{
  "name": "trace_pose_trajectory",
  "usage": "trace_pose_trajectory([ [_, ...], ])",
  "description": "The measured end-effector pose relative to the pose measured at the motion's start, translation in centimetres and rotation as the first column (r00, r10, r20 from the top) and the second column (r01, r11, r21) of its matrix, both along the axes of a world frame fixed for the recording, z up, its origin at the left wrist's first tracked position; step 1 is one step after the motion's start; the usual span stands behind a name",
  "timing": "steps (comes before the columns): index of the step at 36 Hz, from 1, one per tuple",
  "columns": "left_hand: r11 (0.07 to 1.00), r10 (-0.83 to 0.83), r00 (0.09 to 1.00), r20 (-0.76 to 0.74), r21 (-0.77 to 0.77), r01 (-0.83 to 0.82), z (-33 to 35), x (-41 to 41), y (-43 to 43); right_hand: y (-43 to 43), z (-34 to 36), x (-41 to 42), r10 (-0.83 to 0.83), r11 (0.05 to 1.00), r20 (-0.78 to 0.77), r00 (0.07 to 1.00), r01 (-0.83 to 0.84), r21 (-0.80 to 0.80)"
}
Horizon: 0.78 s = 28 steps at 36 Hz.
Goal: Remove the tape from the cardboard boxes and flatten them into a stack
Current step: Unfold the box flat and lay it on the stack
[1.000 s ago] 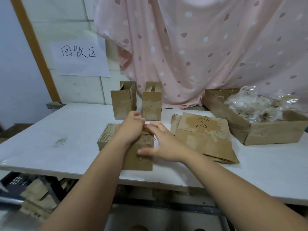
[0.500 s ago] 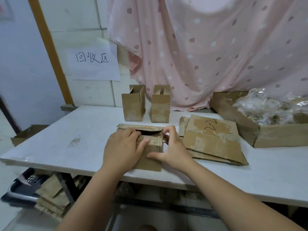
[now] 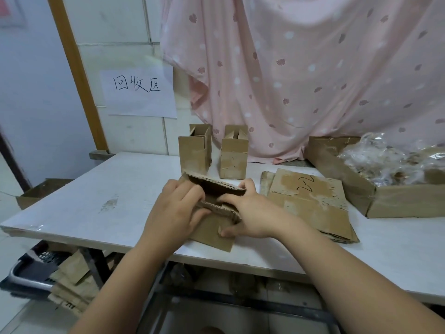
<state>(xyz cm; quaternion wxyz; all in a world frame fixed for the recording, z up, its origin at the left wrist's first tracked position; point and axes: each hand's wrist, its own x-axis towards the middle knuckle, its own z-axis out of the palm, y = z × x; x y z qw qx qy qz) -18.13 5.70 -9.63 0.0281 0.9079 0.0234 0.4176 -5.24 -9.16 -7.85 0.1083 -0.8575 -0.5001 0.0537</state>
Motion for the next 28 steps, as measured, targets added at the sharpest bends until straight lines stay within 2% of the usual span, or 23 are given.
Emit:
trace_pose_trajectory([
  [3,1.0,0.009,1.0,0.02,-0.009,-0.009,-0.8,-0.6,0.4,0.0,-0.1,-0.4,-0.014,0.999,0.087,0.996,0.011,0.04],
  [6,0.97,0.051,0.997,-0.063,-0.236,-0.065,-0.6,-1.2,-0.5,0.1,-0.7,-0.5,0.018,0.991,0.215,0.976,-0.047,0.129],
  [8,0.907,0.114,0.986,-0.121,-0.394,-0.153,-0.4,-1.2,-1.1,0.2,-1.3,-0.6,0.034,0.986,0.225,0.974,-0.07,0.151],
  [10,0.857,0.171,0.957,-0.236,-0.443,-0.263,-0.5,-1.1,-1.1,0.4,-1.6,-0.8,0.033,0.984,0.222,0.975,-0.07,0.164],
  [13,0.794,0.134,0.881,-0.454,-0.482,-0.369,-0.2,-1.4,-1.1,0.4,-1.8,-1.1,0.021,0.98,0.18,0.983,-0.056,0.191],
  [15,0.735,0.094,0.831,-0.548,-0.524,-0.43,0.0,-1.4,-1.1,0.3,-1.8,-1.3,0.037,0.975,0.15,0.988,-0.069,0.211],
  [17,0.727,0.109,0.784,-0.611,-0.489,-0.482,-0.1,-1.3,-1.3,0.2,-2.0,-1.3,0.055,0.965,0.142,0.988,-0.09,0.247],
  [19,0.727,0.146,0.782,-0.606,-0.47,-0.501,-0.4,-1.2,-1.5,0.0,-2.1,-1.2,0.066,0.953,0.126,0.99,-0.1,0.284],
  [22,0.716,0.168,0.829,-0.533,-0.512,-0.475,-1.1,-1.1,-1.7,-0.5,-2.6,-1.0,0.061,0.958,0.119,0.991,-0.091,0.271],
  [26,0.742,0.123,0.929,-0.35,-0.589,-0.32,-2.4,-1.0,-1.8,-0.7,-3.4,-1.0,0.004,0.979,0.105,0.994,-0.026,0.204],
  [28,0.759,0.096,0.966,-0.239,-0.61,-0.226,-2.9,-1.1,-1.8,-0.5,-3.8,-0.8,-0.045,0.971,0.109,0.993,0.018,0.239],
])
